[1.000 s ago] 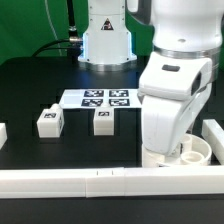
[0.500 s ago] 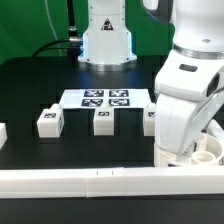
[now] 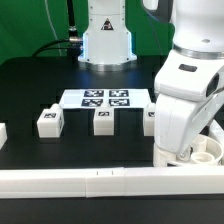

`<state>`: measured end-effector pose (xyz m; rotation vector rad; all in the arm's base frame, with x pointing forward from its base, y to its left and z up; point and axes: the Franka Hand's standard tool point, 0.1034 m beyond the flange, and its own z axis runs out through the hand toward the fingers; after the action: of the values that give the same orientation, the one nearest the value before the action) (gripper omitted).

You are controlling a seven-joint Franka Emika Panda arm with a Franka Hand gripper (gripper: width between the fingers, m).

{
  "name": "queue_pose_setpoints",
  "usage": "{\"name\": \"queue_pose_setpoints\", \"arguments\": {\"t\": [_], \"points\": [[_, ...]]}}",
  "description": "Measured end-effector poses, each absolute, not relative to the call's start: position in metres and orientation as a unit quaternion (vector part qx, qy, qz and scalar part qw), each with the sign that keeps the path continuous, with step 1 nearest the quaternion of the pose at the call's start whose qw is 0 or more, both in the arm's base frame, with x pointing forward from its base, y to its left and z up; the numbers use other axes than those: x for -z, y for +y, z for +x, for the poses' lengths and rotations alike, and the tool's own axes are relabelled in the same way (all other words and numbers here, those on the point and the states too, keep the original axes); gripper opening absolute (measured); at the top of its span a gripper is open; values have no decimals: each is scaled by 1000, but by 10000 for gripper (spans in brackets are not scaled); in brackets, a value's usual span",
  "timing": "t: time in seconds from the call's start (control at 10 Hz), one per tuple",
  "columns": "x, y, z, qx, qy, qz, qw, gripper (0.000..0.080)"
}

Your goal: Assemble stool

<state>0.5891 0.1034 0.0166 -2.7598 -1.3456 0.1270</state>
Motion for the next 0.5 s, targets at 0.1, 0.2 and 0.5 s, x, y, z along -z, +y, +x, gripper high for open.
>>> {"name": "queue_pose_setpoints", "arguments": {"t": [0.1,0.2,0.5], "points": [[-25,103,590,-41,-438,-897,33,631],[-36,101,590,-40,-439,-897,31,647],[-64,80,586,-44,-447,-893,28,649]]}}
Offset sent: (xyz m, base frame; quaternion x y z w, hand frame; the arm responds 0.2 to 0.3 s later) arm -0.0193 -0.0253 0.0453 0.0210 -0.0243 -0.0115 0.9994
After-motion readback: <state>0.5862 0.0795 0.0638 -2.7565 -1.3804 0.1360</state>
